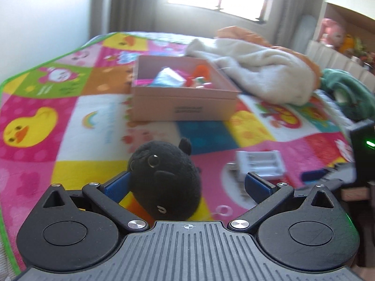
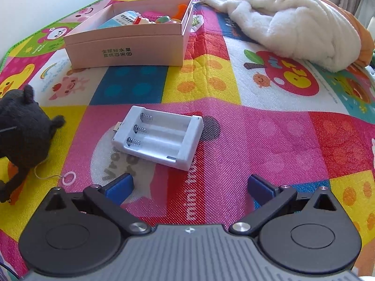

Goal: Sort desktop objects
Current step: 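Grasp the black plush toy with the left gripper while the right gripper grasps the white battery holder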

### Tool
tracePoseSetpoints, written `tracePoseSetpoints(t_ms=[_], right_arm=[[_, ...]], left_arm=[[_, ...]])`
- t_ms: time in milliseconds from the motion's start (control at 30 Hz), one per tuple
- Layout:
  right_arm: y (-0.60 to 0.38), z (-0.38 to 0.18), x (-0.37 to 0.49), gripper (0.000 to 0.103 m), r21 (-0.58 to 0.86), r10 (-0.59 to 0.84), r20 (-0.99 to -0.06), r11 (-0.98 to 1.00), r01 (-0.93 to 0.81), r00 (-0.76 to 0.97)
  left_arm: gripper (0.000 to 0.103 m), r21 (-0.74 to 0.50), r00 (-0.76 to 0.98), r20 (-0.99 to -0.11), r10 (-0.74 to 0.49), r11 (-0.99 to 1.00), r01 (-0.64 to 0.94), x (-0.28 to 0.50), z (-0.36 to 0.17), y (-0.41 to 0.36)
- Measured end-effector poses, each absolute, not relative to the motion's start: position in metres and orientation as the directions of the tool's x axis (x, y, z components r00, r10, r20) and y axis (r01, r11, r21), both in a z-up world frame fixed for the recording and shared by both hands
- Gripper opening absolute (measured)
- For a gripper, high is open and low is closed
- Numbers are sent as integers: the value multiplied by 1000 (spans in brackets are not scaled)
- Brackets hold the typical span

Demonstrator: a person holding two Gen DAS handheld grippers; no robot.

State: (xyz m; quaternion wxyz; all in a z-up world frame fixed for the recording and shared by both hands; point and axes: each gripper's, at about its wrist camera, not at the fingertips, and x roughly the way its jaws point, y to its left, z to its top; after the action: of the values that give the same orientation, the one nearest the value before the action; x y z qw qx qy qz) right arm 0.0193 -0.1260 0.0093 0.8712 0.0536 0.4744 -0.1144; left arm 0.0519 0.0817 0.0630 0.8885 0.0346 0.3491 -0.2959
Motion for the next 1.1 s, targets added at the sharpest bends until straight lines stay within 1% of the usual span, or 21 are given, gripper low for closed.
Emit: tracePoseSetpoints(t_ms=[100,300,467,567,633,667,700,733,833,1000,1033,1100], right_arm=[[-126,9,19,103,-16,-149,-838,968,249,525],[-125,9,19,103,-21,-152,-837,969,246,525],[-124,9,18,103,-35,-160,-833,970,239,530],[-122,9,18,103,-43,-166,-829,971,234,534],[-121,9,18,103,-50,-170,-826,972,231,537],[-120,9,18,103,-55,-173,-825,972,229,538],[-120,9,18,103,-59,-176,-823,972,227,540],[-118,9,18,103,-65,-180,-820,972,224,544],[-112,14,16,103,-98,-197,-791,975,197,579],[-92,40,3,103,-86,-142,-666,990,114,733],[-91,43,5,103,-63,-128,-657,991,114,743],[-91,45,18,103,-13,-113,-674,990,141,730]], left_arm=[[103,-126,580,-625,-522,801,585,41,64,80],[103,-83,599,-662,-449,839,538,44,49,86],[103,-31,626,-708,-327,900,436,68,33,81],[103,-75,606,-733,-308,923,378,85,27,81],[103,-117,607,-728,-320,929,350,92,27,83],[102,-131,611,-721,-327,930,342,93,28,84],[90,-136,617,-716,-326,932,335,93,29,84],[81,-127,624,-714,-316,936,329,92,29,84],[81,-128,619,-712,-331,928,349,87,32,87],[83,-126,595,-726,-344,918,377,56,41,99],[83,-132,584,-735,-344,918,375,50,42,101],[85,-134,568,-752,-334,922,364,41,41,106]])
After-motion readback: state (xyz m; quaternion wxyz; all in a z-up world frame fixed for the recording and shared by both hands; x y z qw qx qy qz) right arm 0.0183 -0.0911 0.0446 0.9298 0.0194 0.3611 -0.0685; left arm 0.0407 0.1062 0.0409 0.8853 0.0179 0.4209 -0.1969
